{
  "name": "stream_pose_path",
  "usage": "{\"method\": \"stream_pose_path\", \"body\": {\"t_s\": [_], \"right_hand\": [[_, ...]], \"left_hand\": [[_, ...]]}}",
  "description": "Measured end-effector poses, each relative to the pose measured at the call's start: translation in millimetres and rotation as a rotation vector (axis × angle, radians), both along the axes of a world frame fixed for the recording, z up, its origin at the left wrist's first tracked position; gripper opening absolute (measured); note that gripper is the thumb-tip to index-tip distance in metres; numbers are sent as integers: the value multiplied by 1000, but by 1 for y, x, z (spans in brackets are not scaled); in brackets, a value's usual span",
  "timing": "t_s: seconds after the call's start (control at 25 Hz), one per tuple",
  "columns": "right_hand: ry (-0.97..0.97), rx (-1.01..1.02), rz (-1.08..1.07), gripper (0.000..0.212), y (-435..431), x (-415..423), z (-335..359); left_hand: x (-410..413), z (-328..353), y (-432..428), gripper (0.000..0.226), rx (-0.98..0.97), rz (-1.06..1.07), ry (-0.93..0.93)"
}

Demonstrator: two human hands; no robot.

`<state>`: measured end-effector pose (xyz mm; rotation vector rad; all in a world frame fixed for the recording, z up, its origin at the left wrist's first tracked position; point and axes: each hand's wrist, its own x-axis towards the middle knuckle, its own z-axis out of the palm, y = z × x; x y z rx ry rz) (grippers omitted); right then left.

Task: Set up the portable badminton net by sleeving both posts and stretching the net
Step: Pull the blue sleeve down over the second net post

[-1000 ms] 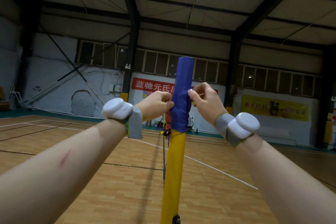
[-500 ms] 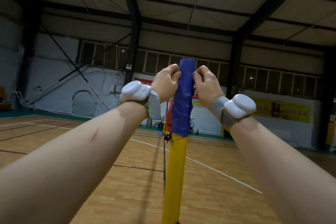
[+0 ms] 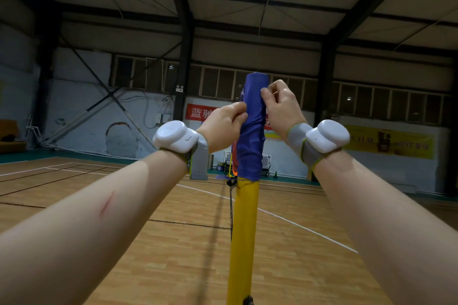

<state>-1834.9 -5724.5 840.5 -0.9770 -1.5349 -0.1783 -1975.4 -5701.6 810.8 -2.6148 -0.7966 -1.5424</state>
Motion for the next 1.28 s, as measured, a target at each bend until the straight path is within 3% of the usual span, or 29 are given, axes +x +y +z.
{"method": "stream_pose_path", "body": {"t_s": [0.2, 0.4, 0.52, 0.68, 0.88, 1.0, 1.16, 1.28], "right_hand": [[211, -90, 157, 17, -2, 5, 1], [70, -82, 70, 12, -4, 2, -5], [2, -106, 65, 20, -9, 4, -13], [-54, -150, 76, 26, -18, 10, -25], [-63, -192, 42, 25, -20, 17, -28], [-79, -235, 48, 13, -18, 17, -13], [130, -187, 118, 25, -10, 14, 11], [25, -71, 47, 20, -2, 10, 11]], "left_hand": [[1, 6, -6, 14, 81, 69, 144], [-2, 0, -9, 12, 161, 145, 308], [-6, -7, -10, 17, 109, 143, 338], [-13, 1, -8, 18, -173, 6, 149], [0, 40, -3, 24, -108, 13, -218], [9, 51, -1, 22, -29, 11, -184], [16, 51, 1, 24, 24, -44, -201], [14, 49, 2, 17, 73, 28, -155]]}}
